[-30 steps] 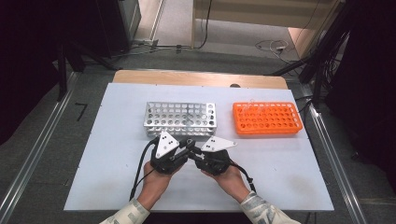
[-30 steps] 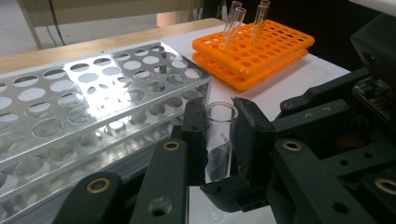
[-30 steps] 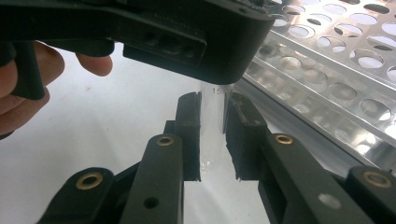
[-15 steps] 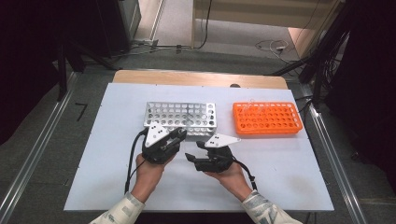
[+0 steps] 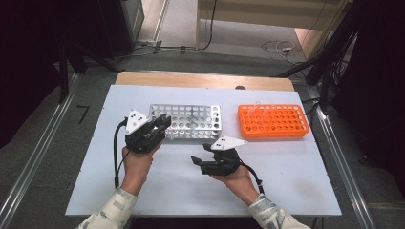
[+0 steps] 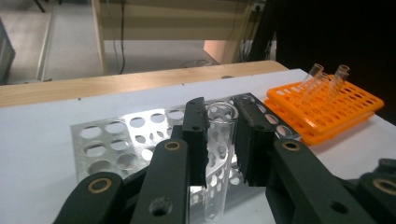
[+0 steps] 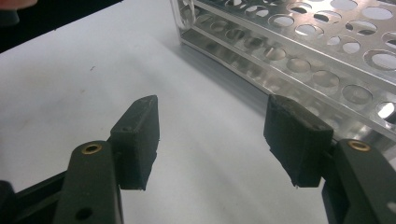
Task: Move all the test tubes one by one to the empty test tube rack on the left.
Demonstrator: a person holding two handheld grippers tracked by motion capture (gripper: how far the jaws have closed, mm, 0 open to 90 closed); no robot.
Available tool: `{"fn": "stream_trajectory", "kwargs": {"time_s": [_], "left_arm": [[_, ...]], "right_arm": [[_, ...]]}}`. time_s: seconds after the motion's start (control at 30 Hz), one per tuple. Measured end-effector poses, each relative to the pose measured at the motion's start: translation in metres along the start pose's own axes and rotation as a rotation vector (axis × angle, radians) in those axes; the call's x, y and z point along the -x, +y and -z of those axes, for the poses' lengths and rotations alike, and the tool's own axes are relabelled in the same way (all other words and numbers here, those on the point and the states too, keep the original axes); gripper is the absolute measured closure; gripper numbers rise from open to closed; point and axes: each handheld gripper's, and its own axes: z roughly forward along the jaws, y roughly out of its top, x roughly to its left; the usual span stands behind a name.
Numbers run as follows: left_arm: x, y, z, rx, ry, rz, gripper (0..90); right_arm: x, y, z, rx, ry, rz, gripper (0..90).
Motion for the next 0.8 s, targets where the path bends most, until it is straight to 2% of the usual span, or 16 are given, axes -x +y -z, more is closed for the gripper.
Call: {"fn": "stream_trajectory", "kwargs": {"time_s": [0.07,0.13,0.3,0.47,0.8], "left_arm": [[-0.007,0.004,0.001,0.005,0.023,0.009,75.2],[-0.010,0.005,0.001,0.009,0.028,0.010,75.1],[-0.021,0.011,0.001,0.030,0.075,0.009,75.1],[-0.031,0.013,0.000,0.031,0.110,0.012,75.2],[-0.042,0.013,-0.005,0.036,0.165,0.009,75.1]], "right_arm": [[0.001,0.000,0.000,0.001,0.000,-0.003,34.4],[0.001,0.000,0.001,0.001,-0.002,-0.002,34.4],[0.003,0.000,0.003,0.006,-0.007,-0.008,34.5],[0.005,0.000,0.005,0.012,-0.013,-0.008,33.8],[0.009,-0.001,0.009,0.006,-0.029,-0.026,25.7]]}}
